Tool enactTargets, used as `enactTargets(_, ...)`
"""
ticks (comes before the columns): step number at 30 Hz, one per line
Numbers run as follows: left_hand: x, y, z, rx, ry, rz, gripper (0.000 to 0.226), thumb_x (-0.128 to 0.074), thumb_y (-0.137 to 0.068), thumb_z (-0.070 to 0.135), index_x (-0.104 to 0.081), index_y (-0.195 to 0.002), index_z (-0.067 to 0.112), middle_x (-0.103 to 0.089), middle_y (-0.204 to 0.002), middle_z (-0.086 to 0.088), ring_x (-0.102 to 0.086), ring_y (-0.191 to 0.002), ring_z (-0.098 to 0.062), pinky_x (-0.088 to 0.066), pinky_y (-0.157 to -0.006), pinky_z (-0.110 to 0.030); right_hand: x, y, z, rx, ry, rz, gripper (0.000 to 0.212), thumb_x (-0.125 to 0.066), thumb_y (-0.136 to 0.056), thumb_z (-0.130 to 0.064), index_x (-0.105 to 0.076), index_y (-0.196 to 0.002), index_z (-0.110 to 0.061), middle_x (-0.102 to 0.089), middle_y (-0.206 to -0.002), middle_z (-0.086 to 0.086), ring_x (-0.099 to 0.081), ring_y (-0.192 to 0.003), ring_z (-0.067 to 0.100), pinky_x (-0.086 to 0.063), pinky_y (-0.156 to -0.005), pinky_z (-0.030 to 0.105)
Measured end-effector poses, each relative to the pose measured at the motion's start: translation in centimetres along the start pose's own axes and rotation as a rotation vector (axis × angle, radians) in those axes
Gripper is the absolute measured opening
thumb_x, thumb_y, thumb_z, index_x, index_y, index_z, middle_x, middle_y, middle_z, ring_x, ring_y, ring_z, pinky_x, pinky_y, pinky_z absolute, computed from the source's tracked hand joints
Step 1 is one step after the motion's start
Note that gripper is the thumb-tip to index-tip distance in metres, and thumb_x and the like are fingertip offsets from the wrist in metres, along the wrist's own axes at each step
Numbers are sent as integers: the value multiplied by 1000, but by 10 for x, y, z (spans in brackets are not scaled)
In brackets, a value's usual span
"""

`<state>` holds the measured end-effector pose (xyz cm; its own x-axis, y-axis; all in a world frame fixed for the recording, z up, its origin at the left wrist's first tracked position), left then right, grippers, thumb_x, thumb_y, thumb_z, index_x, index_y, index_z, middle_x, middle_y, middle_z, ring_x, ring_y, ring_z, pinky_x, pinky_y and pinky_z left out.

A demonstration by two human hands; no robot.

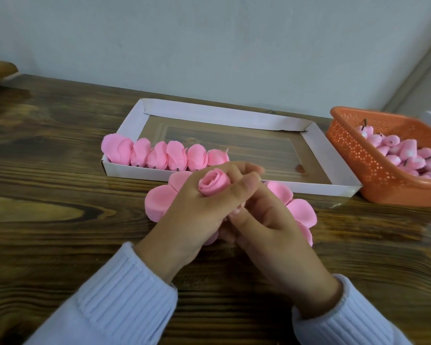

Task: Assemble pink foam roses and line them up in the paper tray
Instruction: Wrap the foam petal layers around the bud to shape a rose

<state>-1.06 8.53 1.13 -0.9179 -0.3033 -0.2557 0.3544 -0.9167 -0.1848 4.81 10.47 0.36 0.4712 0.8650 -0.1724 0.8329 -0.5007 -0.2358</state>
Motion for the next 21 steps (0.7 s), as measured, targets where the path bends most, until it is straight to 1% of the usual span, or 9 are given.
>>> enactTargets(4, -5, 3, 9, -54, -20, -47, 32, -70, -75, 32, -65, -70, 2, -71, -99, 12, -61, -51, 0, -40, -35, -16, -10, 2, 1, -85, -125, -94, 17, -54, -95, -30, -70, -100, -25, -64, -79, 3, -59, -72, 14, -45, -60, 22)
enactTargets(6, -1, 1, 11, -78, -34, -6, 33, -69, -77, 33, -64, -57, 7, -72, -98, 9, -66, -66, -3, -53, -48, -27, -9, 1, -2, -84, -64, -103, 19, -53, -90, -29, -70, -97, -24, -66, -78, -2, -60, -71, 7, -47, -62, 20)
enactTargets(8, 4, -1, 11, -95, -70, 47, 46, -66, -73, 42, -62, -66, -4, -71, -95, 4, -69, -86, -19, -58, -75, -53, -2, 0, -15, -12, 163, -74, 15, -57, -90, -14, -68, -100, -18, -69, -80, -9, -63, -72, -2, -49, -66, 13)
enactTargets(10, 5, -1, 14, -130, -107, 69, 53, -63, -72, 46, -61, -75, -8, -70, -94, 2, -67, -93, -29, -52, -87, -60, 2, -2, -29, 53, 362, -54, 18, -64, -87, -8, -65, -103, -17, -71, -82, -15, -65, -73, -6, -48, -69, 9)
enactTargets(13, 3, 0, 14, -163, -152, 54, 45, -63, -75, 45, -63, -74, 0, -68, -99, 6, -67, -97, -22, -54, -88, -56, 3, 0, -41, 83, 545, -30, 23, -69, -80, -22, -67, -103, -20, -73, -93, -5, -68, -87, 5, -51, -77, 17)
enactTargets(15, 5, 0, 12, -192, -148, 62, 35, -60, -80, 45, -65, -71, 11, -68, -101, 9, -66, -102, -16, -56, -88, -48, 1, 0, -44, 79, 718, -32, 21, -71, -81, -24, -68, -101, -17, -70, -86, -3, -63, -78, 9, -49, -69, 22)
enactTargets(17, 8, 0, 18, -252, -136, 82, 30, -57, -85, 54, -67, -75, 28, -68, -102, 11, -64, -106, -11, -54, -88, -38, 1, -3, -47, 57, 862, -44, 12, -69, -84, -22, -66, -95, -22, -64, -76, -12, -55, -68, 5, -42, -61, 15)
enactTargets(19, 13, -1, 22, -286, -40, 130, 53, -39, -87, 72, -66, -98, 27, -67, -104, 4, -63, -107, -17, -53, -87, -36, 0, -7, -45, -42, 825, -119, 11, -66, -88, -25, -66, -99, -23, -67, -83, -13, -61, -71, 6, -51, -66, 18)
enactTargets(21, 27, -1, 20, -287, 106, 245, 63, -19, -88, 67, -59, -112, 24, -67, -99, 0, -64, -99, -18, -52, -84, -34, 5, -16, -50, -122, 694, -149, 16, -63, -91, -26, -68, -105, -18, -72, -92, 1, -67, -77, 22, -58, -71, 33)
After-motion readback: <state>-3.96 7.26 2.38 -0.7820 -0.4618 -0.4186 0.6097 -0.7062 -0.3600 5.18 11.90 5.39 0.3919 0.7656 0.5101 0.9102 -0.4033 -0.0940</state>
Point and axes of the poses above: each hand's wrist, its own y-axis away from the middle knuckle, its own x-axis out of the back of the hand, z = x × y, the point moved 10 cm from there along -y, towards the middle knuckle
